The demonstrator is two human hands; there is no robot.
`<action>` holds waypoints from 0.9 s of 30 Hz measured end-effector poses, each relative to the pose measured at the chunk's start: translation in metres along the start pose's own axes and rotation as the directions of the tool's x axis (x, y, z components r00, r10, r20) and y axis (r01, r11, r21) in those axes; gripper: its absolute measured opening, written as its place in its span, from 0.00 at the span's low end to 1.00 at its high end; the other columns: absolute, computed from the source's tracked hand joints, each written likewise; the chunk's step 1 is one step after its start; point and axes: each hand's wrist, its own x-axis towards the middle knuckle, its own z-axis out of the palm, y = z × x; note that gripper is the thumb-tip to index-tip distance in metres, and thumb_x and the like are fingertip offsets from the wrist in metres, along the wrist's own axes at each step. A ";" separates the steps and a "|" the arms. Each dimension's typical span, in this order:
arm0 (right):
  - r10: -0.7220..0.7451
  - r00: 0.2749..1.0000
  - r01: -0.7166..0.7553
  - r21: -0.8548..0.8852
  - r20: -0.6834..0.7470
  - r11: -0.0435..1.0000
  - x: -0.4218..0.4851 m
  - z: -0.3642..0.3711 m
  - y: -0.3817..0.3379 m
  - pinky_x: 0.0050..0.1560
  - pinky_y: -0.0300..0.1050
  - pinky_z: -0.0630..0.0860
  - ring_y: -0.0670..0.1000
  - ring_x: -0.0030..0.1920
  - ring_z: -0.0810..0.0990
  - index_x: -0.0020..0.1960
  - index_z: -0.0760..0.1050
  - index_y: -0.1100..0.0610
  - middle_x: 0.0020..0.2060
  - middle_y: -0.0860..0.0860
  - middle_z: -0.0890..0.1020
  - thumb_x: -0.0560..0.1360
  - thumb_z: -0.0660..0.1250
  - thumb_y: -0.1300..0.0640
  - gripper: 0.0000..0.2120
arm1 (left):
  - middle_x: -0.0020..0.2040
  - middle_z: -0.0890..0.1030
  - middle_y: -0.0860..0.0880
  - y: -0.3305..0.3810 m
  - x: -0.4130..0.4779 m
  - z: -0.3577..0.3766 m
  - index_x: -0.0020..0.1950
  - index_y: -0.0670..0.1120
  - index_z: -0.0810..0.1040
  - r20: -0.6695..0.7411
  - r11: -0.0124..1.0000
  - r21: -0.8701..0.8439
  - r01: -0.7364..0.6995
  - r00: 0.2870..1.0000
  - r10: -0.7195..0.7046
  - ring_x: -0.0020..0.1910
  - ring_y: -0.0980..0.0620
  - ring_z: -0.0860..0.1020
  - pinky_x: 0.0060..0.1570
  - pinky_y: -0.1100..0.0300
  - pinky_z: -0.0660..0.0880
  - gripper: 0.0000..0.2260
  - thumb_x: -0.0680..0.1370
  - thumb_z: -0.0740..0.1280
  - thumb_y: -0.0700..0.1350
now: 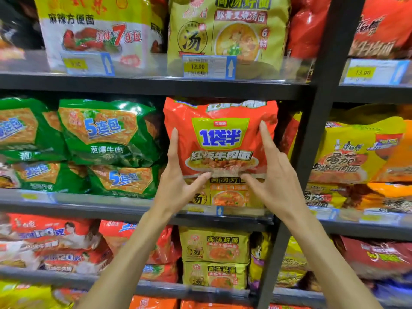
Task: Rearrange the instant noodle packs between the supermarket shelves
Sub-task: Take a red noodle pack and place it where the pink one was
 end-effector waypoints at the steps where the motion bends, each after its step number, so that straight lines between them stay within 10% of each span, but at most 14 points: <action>1: -0.019 1.000 0.018 -0.048 -0.023 0.999 -0.003 -0.002 -0.001 0.52 0.51 0.77 0.52 0.59 0.75 0.79 0.37 0.36 0.64 0.48 0.77 0.72 0.76 0.52 0.54 | 0.76 0.69 0.59 0.002 -0.002 -0.001 0.78 0.71 0.37 -0.011 1.000 -0.010 -0.001 1.000 0.001 0.68 0.64 0.75 0.67 0.64 0.74 0.50 0.74 0.74 0.55; 6: -0.134 0.984 0.114 -0.166 -0.115 0.980 -0.014 -0.009 -0.005 0.38 0.45 0.82 0.49 0.47 0.83 0.81 0.52 0.48 0.62 0.48 0.80 0.69 0.78 0.47 0.50 | 0.68 0.58 0.85 0.011 -0.016 -0.013 0.80 0.65 0.40 -0.015 0.999 -0.017 -0.030 0.999 0.030 0.67 0.77 0.68 0.64 0.76 0.68 0.49 0.74 0.75 0.51; 12: -0.080 0.997 0.080 -0.240 0.011 0.967 -0.022 -0.014 -0.009 0.33 0.47 0.77 0.54 0.58 0.76 0.79 0.34 0.37 0.66 0.51 0.73 0.73 0.64 0.36 0.47 | 0.79 0.54 0.71 0.024 -0.024 -0.017 0.78 0.70 0.37 -0.006 0.999 -0.021 -0.041 0.999 0.041 0.78 0.56 0.66 0.74 0.48 0.69 0.46 0.77 0.71 0.54; 16: 0.014 0.996 -0.013 -0.016 0.084 1.000 -0.020 -0.011 -0.012 0.49 0.55 0.80 0.53 0.67 0.72 0.75 0.30 0.30 0.70 0.51 0.65 0.73 0.62 0.36 0.45 | 0.70 0.55 0.84 0.025 -0.023 -0.018 0.79 0.68 0.37 0.015 0.999 -0.043 0.003 1.000 -0.002 0.71 0.74 0.65 0.68 0.75 0.65 0.46 0.78 0.71 0.51; 22: 0.014 0.992 -0.047 0.270 0.125 0.962 -0.026 -0.012 -0.020 0.70 0.59 0.70 0.48 0.73 0.66 0.76 0.36 0.29 0.74 0.47 0.61 0.78 0.70 0.50 0.47 | 0.73 0.52 0.81 0.033 -0.029 -0.017 0.82 0.59 0.40 0.008 0.995 -0.094 0.027 1.000 -0.027 0.73 0.71 0.65 0.71 0.66 0.68 0.47 0.78 0.73 0.44; 27: -0.019 0.997 0.004 0.194 0.079 0.981 -0.044 -0.022 -0.034 0.67 0.58 0.73 0.51 0.76 0.63 0.76 0.36 0.28 0.75 0.48 0.63 0.77 0.70 0.50 0.47 | 0.67 0.52 0.87 0.049 -0.043 -0.025 0.83 0.51 0.41 0.008 0.991 -0.124 0.049 0.999 -0.048 0.68 0.82 0.61 0.62 0.82 0.63 0.48 0.77 0.74 0.38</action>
